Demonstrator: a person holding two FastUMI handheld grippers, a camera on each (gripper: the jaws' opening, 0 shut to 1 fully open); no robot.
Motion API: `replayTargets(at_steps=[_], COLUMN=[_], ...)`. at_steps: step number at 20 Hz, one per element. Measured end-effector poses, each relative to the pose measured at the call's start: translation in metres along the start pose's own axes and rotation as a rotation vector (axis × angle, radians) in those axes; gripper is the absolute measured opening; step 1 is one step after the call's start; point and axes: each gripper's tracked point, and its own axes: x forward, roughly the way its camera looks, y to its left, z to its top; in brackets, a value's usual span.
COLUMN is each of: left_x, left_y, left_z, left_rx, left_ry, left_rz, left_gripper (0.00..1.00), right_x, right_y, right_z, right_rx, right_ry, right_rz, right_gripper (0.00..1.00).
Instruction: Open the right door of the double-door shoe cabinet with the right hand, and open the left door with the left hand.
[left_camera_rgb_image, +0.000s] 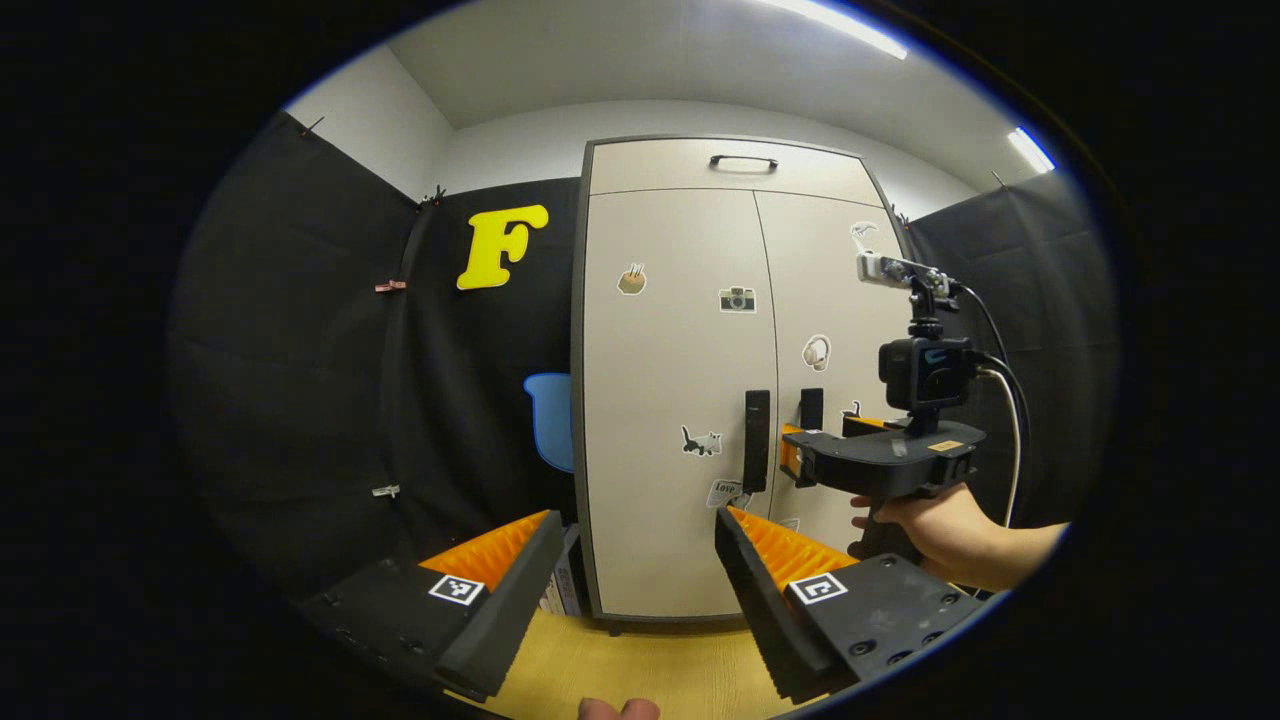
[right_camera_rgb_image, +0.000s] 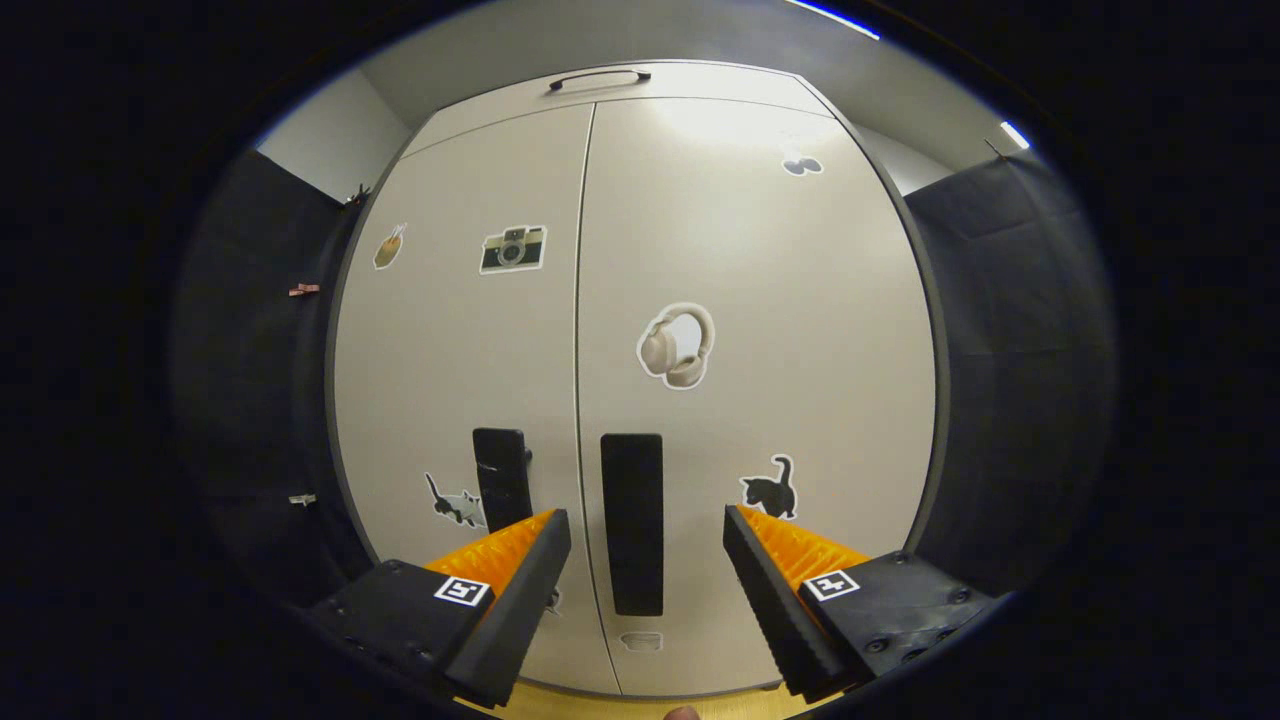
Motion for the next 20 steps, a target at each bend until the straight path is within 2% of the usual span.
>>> replayTargets(at_steps=[4, 7, 8, 9, 10, 11, 13, 14, 17, 20], left_x=[0.001, 0.002, 0.003, 0.002, 0.001, 0.001, 0.0, -0.001, -0.007, -0.01], left_y=[0.006, 0.01, 0.011, 0.011, 0.012, 0.012, 0.012, 0.012, 0.011, 0.011], left_z=[-0.003, -0.006, -0.007, -0.008, -0.008, -0.009, -0.009, -0.009, -0.009, -0.008], left_rx=[-0.01, -0.015, -0.019, -0.022, -0.026, -0.029, -0.035, -0.037, -0.041, -0.041], left_ry=[0.004, 0.007, 0.009, 0.011, 0.011, 0.012, 0.012, 0.012, 0.011, 0.008], left_rz=[0.005, 0.011, 0.013, 0.014, 0.015, 0.016, 0.018, 0.018, 0.022, 0.027], left_gripper=[0.95, 0.95, 0.95, 0.95, 0.95, 0.95, 0.95, 0.95, 0.95, 0.95], right_x=[0.015, 0.023, 0.022, 0.026, 0.025, 0.029, 0.027, 0.024, 0.025, 0.014], right_y=[0.001, -0.004, -0.005, -0.005, -0.004, 0.003, 0.003, 0.004, 0.004, 0.004], right_z=[-0.017, -0.019, -0.018, -0.022, -0.019, -0.023, -0.02, -0.021, -0.023, -0.018], right_rx=[-0.009, -0.02, -0.017, -0.013, -0.016, -0.021, -0.059, -0.05, -0.011, -0.01], right_ry=[0.04, 0.035, 0.042, 0.054, 0.044, 0.042, 0.043, 0.045, 0.069, 0.054], right_rz=[-0.015, -0.046, -0.052, -0.055, -0.056, -0.038, -0.052, -0.051, -0.021, 0.015], right_gripper=[0.98, 0.82, 0.81, 0.68, 0.59, 0.57, 0.38, 0.37, 0.21, 0.16])
